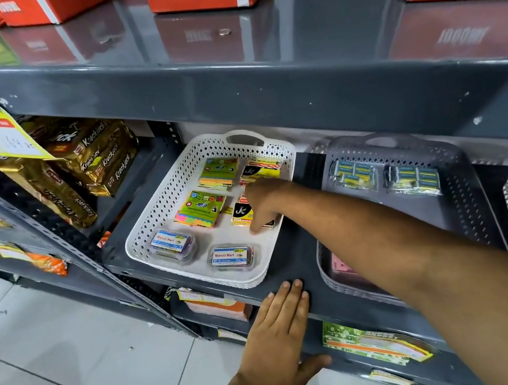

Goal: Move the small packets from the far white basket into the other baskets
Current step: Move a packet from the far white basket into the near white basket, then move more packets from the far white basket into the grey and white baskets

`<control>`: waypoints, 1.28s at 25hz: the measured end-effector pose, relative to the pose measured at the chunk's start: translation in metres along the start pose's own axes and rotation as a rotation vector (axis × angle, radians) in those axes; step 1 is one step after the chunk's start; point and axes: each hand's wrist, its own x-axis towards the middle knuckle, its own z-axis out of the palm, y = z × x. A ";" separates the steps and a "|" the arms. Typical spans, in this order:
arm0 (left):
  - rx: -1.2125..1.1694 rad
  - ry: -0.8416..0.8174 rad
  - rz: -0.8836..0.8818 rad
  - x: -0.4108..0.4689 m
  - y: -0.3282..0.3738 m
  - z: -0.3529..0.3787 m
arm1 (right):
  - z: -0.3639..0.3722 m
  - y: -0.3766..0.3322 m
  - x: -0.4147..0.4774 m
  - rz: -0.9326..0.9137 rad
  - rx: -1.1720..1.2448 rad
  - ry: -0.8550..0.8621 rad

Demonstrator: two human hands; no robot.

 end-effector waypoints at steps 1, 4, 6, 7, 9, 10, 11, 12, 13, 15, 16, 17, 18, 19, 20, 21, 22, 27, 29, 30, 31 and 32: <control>0.002 -0.002 0.003 0.000 0.000 0.000 | -0.004 0.002 -0.003 -0.008 0.014 0.005; 0.007 0.011 0.018 -0.001 0.001 -0.001 | -0.027 0.018 -0.031 -0.030 0.060 0.148; 0.003 0.038 0.018 -0.001 0.001 -0.001 | -0.046 0.046 -0.070 -0.074 0.195 0.304; 0.004 0.055 0.020 -0.001 0.001 -0.001 | -0.052 0.069 -0.096 -0.083 0.320 0.336; -0.014 0.109 0.036 0.001 0.002 0.002 | -0.054 0.126 -0.160 -0.007 0.500 0.300; -0.027 0.132 0.036 -0.001 0.000 0.004 | -0.049 0.154 -0.190 0.048 0.522 0.274; -0.038 0.152 0.045 -0.001 0.000 0.006 | -0.039 0.184 -0.227 0.120 0.512 0.281; -0.050 0.176 0.058 0.001 0.002 0.010 | -0.026 0.213 -0.268 0.233 0.497 0.309; -0.053 0.194 0.062 0.001 -0.001 0.013 | -0.011 0.237 -0.300 0.376 0.459 0.333; -0.064 0.230 0.071 0.002 -0.001 0.020 | 0.025 0.273 -0.366 0.637 0.323 0.262; -0.069 0.239 0.071 0.003 -0.001 0.022 | 0.045 0.285 -0.392 0.694 0.294 0.175; -0.073 0.243 0.065 0.003 0.000 0.023 | 0.065 0.293 -0.413 0.723 0.296 0.081; -0.070 0.244 0.055 0.004 0.001 0.023 | 0.083 0.296 -0.430 0.743 0.306 -0.029; -0.065 0.238 0.042 0.004 0.003 0.023 | 0.098 0.299 -0.442 0.754 0.303 -0.139; -0.060 0.227 0.027 0.005 0.006 0.021 | 0.113 0.300 -0.451 0.764 0.291 -0.236; -0.053 0.216 0.014 0.004 0.007 0.020 | 0.126 0.299 -0.457 0.773 0.277 -0.307; -0.043 0.202 0.001 0.004 0.007 0.020 | 0.138 0.299 -0.460 0.772 0.260 -0.345; -0.003 0.102 -0.055 0.003 0.010 0.016 | 0.169 0.305 -0.466 0.708 0.092 -0.303; 0.000 0.062 -0.076 0.003 0.012 0.012 | 0.170 0.307 -0.466 0.675 0.054 -0.299; -0.004 0.051 -0.082 0.004 0.014 0.010 | 0.171 0.308 -0.468 0.660 0.025 -0.309; -0.007 0.045 -0.087 0.004 0.015 0.008 | 0.172 0.308 -0.469 0.648 -0.016 -0.319; -0.012 0.042 -0.090 0.003 0.016 0.006 | 0.170 0.306 -0.470 0.639 -0.057 -0.324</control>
